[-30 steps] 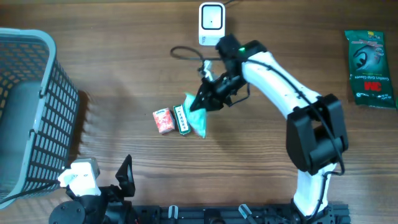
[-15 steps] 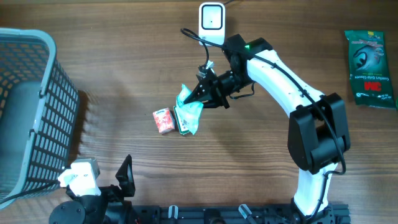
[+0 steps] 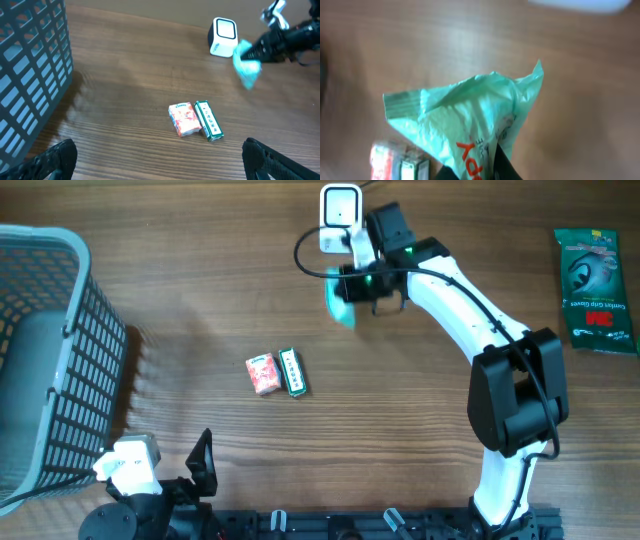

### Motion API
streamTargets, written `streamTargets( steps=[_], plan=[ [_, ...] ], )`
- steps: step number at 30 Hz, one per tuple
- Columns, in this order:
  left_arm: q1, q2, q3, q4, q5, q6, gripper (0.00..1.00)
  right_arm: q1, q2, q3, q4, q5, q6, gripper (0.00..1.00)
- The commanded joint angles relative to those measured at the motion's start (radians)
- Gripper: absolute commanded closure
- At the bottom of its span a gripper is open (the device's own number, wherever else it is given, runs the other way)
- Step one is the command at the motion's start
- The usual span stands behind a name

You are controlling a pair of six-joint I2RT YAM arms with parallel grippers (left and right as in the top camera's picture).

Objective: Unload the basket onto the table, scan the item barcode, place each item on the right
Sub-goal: 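Hold the wipes pack under the scanner with the right gripper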

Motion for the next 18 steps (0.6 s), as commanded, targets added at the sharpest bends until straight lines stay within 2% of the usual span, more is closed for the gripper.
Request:
streamTargets(
  steps=[1,8,14,18],
  plan=[
    [0.003,-0.007,-0.001,0.003,-0.006,0.013,0.0,0.002,-0.023,0.015,0.144,0.2,0.053,0.96],
    [0.003,-0.007,-0.001,0.003,-0.006,0.013,0.0,0.005,0.015,0.04,0.507,0.435,0.047,0.95],
    [0.003,-0.007,-0.001,0.003,-0.006,0.013,0.0,0.02,0.219,0.291,0.467,0.492,-0.053,0.95],
    [0.003,-0.007,-0.001,0.003,-0.006,0.013,0.0,0.035,0.301,0.344,0.457,0.588,-0.072,0.95]
  ],
)
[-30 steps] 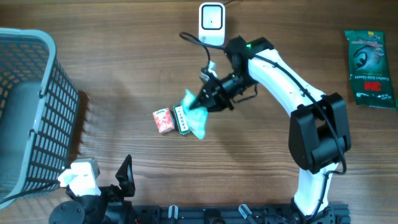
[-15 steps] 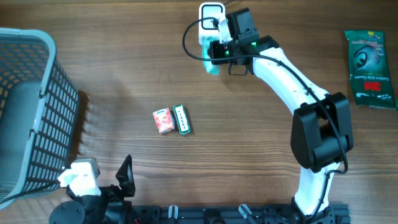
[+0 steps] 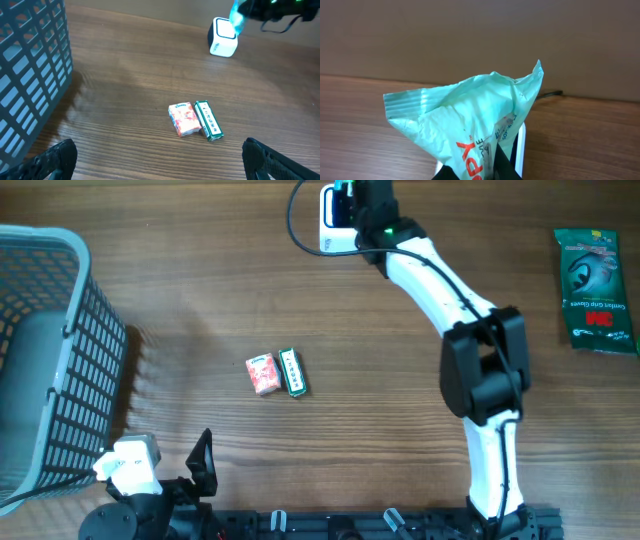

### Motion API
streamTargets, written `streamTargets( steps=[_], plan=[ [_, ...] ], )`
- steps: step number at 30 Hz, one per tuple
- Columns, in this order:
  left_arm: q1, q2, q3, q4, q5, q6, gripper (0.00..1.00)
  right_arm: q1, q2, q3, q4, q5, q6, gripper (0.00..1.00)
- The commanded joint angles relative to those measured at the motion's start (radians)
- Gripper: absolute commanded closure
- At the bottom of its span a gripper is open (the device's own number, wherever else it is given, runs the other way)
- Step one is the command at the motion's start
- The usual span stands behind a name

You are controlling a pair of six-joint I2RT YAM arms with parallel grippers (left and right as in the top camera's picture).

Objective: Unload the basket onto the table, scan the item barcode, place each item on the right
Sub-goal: 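Hold the wipes pack under the scanner with the right gripper, then place the wipes pack at the right table edge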

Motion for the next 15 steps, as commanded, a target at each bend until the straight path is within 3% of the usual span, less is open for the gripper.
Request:
streamTargets(
  steps=[1,5,7,10,15],
  plan=[
    [0.003,-0.007,-0.001,0.003,-0.006,0.013,0.0,0.017,0.055,0.047,0.006,0.074,-0.035,0.95],
    [0.003,-0.007,-0.001,0.003,-0.006,0.013,0.0,0.045,0.051,0.082,0.002,0.103,-0.029,0.95],
    [0.003,-0.007,-0.001,0.003,-0.006,0.013,0.0,0.067,0.047,0.162,-0.092,0.204,-0.032,0.95],
    [0.003,-0.007,-0.001,0.003,-0.006,0.013,0.0,0.069,-0.013,0.294,-0.418,0.346,0.068,0.96],
    [0.003,-0.007,-0.001,0.003,-0.006,0.013,0.0,-0.051,-0.134,0.31,-0.964,0.374,0.504,0.95]
  ],
)
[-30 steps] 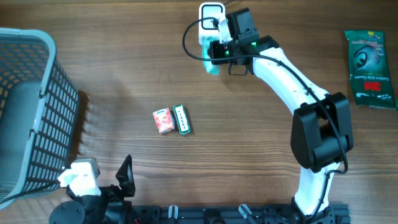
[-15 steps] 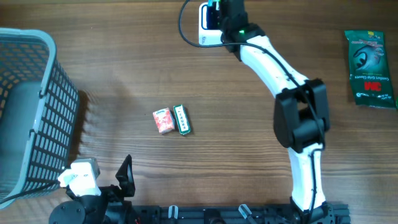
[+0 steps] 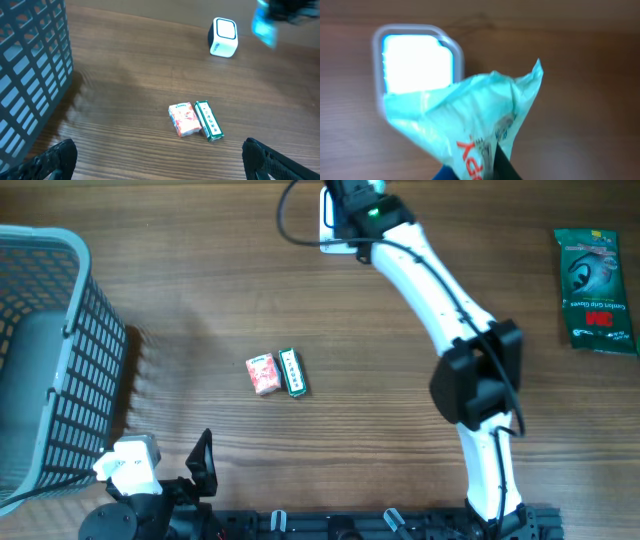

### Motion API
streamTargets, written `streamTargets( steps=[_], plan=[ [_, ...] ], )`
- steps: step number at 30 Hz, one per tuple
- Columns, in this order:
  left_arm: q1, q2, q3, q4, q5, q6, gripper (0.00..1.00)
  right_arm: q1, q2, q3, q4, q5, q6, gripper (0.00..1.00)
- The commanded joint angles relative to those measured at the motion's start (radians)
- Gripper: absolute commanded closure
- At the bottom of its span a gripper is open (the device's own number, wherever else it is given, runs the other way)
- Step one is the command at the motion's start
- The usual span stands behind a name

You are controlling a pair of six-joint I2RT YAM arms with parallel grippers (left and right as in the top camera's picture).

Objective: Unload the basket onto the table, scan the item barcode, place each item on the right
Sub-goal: 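Place the wipes pack at the right table edge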

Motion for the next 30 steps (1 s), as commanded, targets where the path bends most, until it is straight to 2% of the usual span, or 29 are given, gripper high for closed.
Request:
streamTargets(
  steps=[1,3,10,11,14,16,17,18,19,20,21,24,27,29,30],
  plan=[
    [0.003,-0.007,-0.001,0.002,-0.006,0.013,0.0,-0.139,-0.094,0.027,-0.24,0.079,0.356,0.96],
    [0.003,-0.007,-0.001,0.003,-0.006,0.013,0.0,-0.232,-0.086,0.001,-0.322,0.079,0.396,0.96],
    [0.003,-0.007,-0.001,0.002,-0.006,0.013,0.0,-0.643,-0.085,-0.286,-0.277,0.052,0.473,0.96],
    [0.003,-0.007,-0.001,0.002,-0.006,0.013,0.0,-0.735,-0.085,-0.358,-0.237,0.064,0.463,0.96],
    [0.003,-0.007,-0.001,0.002,-0.006,0.013,0.0,-0.838,-0.085,-0.406,-0.174,0.09,0.456,0.96],
    [0.003,-0.007,-0.001,0.002,-0.006,0.013,0.0,-0.895,-0.09,-0.403,-0.126,0.09,0.346,0.96],
    [0.003,-0.007,-0.001,0.002,-0.006,0.013,0.0,-0.921,-0.092,-0.385,-0.132,0.09,0.304,0.9],
    [0.003,-0.007,-0.001,0.002,-0.006,0.013,0.0,-0.936,-0.095,-0.37,-0.147,0.09,0.305,0.79],
    [0.003,-0.007,-0.001,0.002,-0.006,0.013,0.0,-0.944,-0.099,-0.359,-0.157,0.081,0.305,0.59],
    [0.003,-0.007,-0.001,0.003,-0.006,0.013,0.0,-0.95,-0.108,-0.34,-0.164,0.032,0.298,0.34],
    [0.003,-0.007,-0.001,0.003,-0.006,0.013,0.0,-0.95,-0.118,-0.324,-0.164,-0.024,0.264,0.0],
    [0.003,-0.007,-0.001,0.003,-0.006,0.013,0.0,-0.914,-0.164,-0.278,-0.168,-0.337,0.172,0.0],
    [0.003,-0.007,-0.001,0.002,-0.006,0.013,0.0,-0.805,-0.227,-0.271,-0.175,-0.869,0.066,0.0],
    [0.003,-0.007,-0.001,0.002,-0.006,0.013,0.0,-0.676,-0.232,-0.271,-0.204,-1.037,0.024,0.0],
    [0.003,-0.007,-0.001,0.003,-0.006,0.013,0.0,-0.587,-0.231,-0.277,-0.213,-1.036,-0.003,0.0]
  ],
)
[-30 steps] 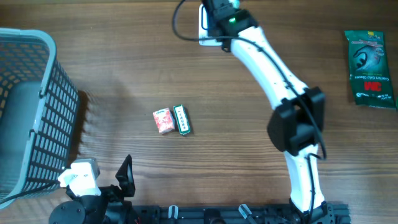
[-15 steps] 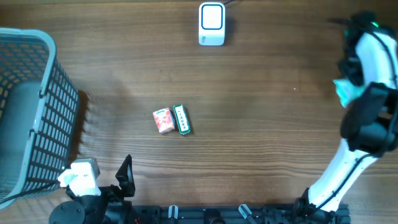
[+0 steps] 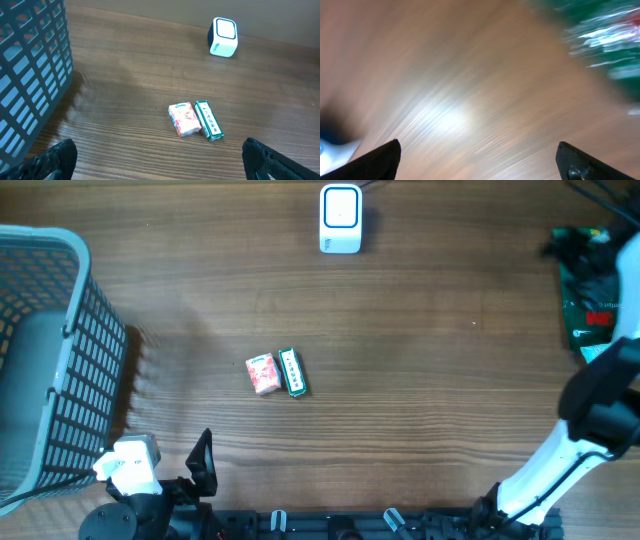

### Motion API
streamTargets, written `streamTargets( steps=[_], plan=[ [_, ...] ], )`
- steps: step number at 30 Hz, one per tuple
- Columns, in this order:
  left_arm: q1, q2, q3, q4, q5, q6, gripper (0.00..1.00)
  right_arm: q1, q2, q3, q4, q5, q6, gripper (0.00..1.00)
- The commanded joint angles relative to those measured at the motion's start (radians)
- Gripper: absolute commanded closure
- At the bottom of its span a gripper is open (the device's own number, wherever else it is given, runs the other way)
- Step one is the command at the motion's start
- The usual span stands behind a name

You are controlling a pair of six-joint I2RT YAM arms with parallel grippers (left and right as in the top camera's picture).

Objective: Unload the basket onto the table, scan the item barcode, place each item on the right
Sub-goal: 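Place the wipes pack at the right table edge, then grasp the green gum pack with the right gripper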

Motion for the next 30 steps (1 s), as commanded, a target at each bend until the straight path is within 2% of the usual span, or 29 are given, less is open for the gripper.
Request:
streamTargets(
  steps=[1,4,6,8,11,12,15,17,23,27,29,30],
  plan=[
    [0.003,-0.007,-0.001,0.003,-0.006,0.013,0.0,0.254,-0.026,0.005,-0.025,-0.318,-0.13,0.0],
    [0.003,-0.007,-0.001,0.003,-0.006,0.013,0.0,0.558,-0.01,-0.014,-0.012,-0.064,-0.14,0.0],
    [0.003,-0.007,-0.001,0.003,-0.006,0.013,0.0,0.7,0.011,-0.014,-0.016,0.043,-0.139,0.0],
    [0.003,-0.007,-0.001,0.003,-0.006,0.013,0.0,0.843,0.049,-0.019,0.014,0.064,-0.139,0.0],
    [0.003,-0.007,-0.001,0.003,-0.006,0.013,0.0,0.946,0.114,-0.028,0.055,0.061,-0.113,0.0],
    [0.003,-0.007,-0.001,0.003,-0.006,0.013,0.0,0.981,0.146,-0.029,0.055,0.06,-0.109,0.03],
    [0.003,-0.007,-0.001,0.003,-0.006,0.013,0.0,1.066,0.232,-0.029,0.088,0.072,-0.09,0.04],
    [0.003,-0.007,-0.001,0.003,-0.006,0.013,0.0,1.1,0.27,-0.029,0.083,0.153,-0.065,0.05],
    [0.003,-0.007,-0.001,0.003,-0.006,0.013,0.0,1.112,0.302,-0.04,0.067,0.201,-0.054,0.21],
    [0.003,-0.007,-0.001,0.003,-0.006,0.013,0.0,1.111,0.301,-0.037,0.066,0.194,-0.066,0.2],
    [0.003,-0.007,-0.001,0.003,-0.006,0.013,0.0,1.109,0.292,-0.022,0.055,0.119,-0.09,0.19],
    [0.003,-0.007,-0.001,0.003,-0.006,0.013,0.0,1.109,0.282,0.0,0.044,0.044,-0.103,0.14]
  ],
)
